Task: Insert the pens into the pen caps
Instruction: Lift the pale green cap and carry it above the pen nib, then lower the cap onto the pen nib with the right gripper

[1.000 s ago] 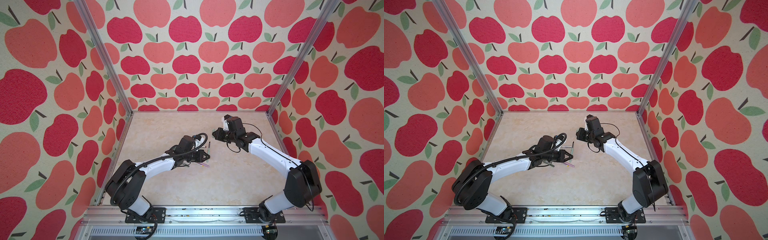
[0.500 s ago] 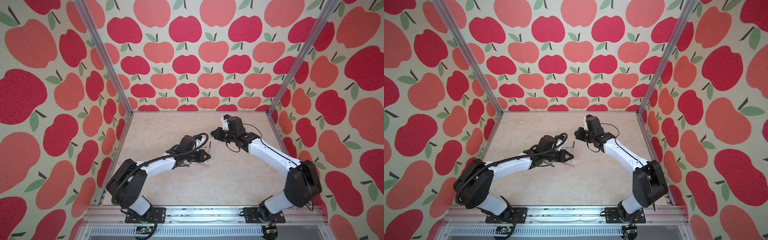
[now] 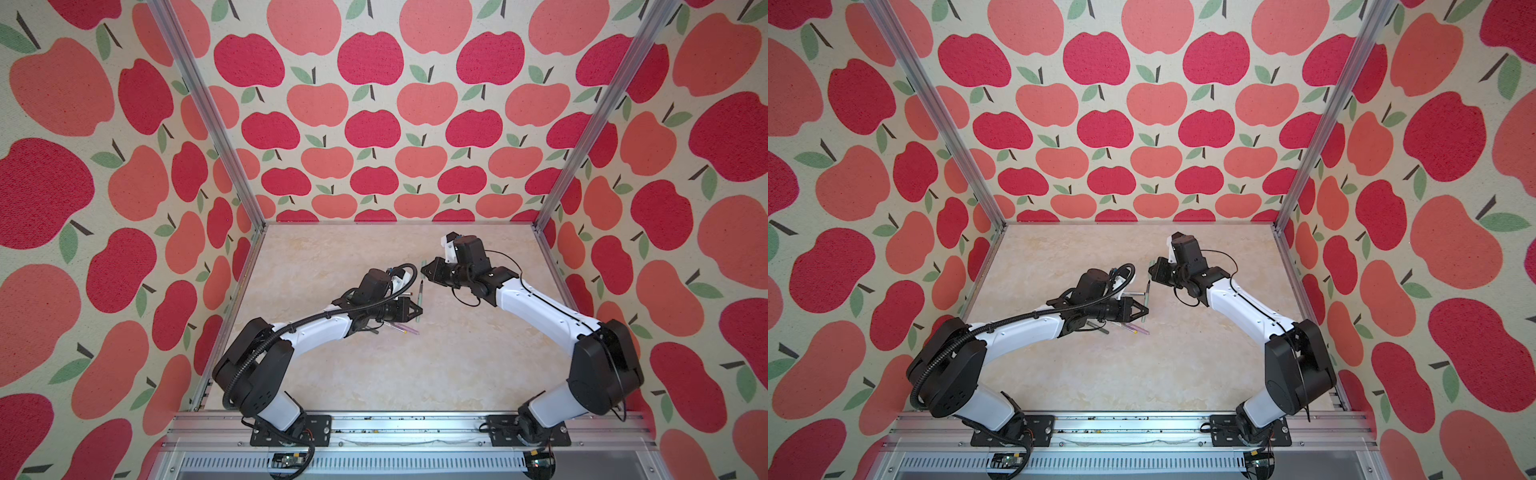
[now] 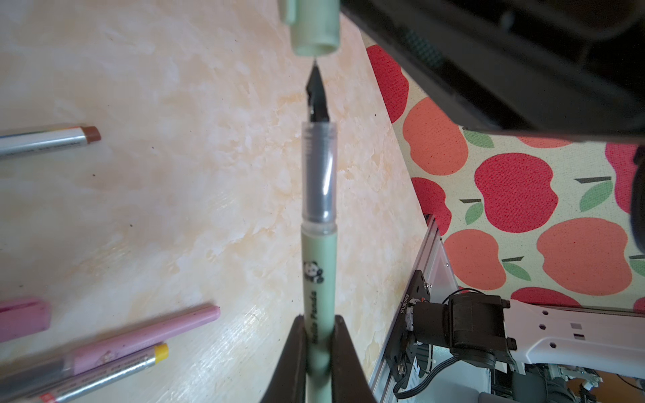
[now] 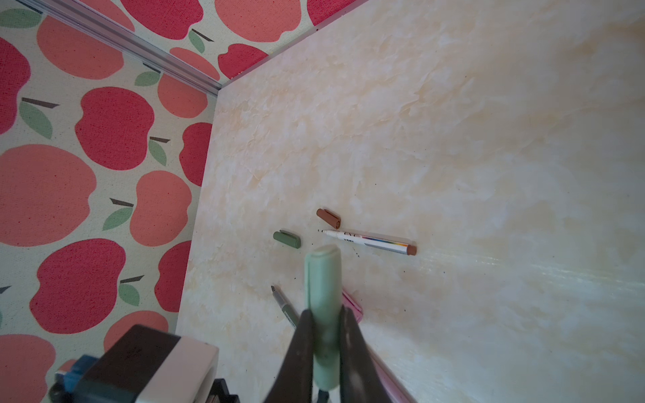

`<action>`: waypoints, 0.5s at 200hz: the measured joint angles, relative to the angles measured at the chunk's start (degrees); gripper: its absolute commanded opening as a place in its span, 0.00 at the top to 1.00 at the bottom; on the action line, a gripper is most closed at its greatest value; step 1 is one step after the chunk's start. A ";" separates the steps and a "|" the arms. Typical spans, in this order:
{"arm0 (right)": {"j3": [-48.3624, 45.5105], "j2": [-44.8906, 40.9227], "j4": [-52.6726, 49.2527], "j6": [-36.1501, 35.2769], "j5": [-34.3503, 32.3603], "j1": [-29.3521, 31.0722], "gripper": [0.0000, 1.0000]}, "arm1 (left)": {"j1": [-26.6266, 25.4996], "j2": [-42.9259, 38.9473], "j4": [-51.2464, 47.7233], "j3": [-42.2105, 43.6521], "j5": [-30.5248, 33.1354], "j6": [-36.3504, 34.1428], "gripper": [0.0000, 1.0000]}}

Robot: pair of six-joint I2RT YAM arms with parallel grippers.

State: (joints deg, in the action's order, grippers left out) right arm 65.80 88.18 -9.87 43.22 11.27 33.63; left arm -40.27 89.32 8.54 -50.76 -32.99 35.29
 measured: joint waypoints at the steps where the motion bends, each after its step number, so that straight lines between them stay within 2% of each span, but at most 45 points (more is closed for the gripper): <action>1: 0.00 0.00 0.00 0.00 0.00 0.00 0.88 | 0.00 0.00 0.00 0.00 0.00 0.00 1.00; 100: -0.55 0.00 0.02 0.44 0.70 0.68 0.88 | 0.00 0.59 0.31 0.00 0.26 0.00 1.00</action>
State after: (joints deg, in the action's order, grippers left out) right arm 65.25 88.18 -9.85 43.66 11.97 34.30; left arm -40.27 89.91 8.84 -50.76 -32.73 35.29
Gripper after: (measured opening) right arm 0.141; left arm 0.132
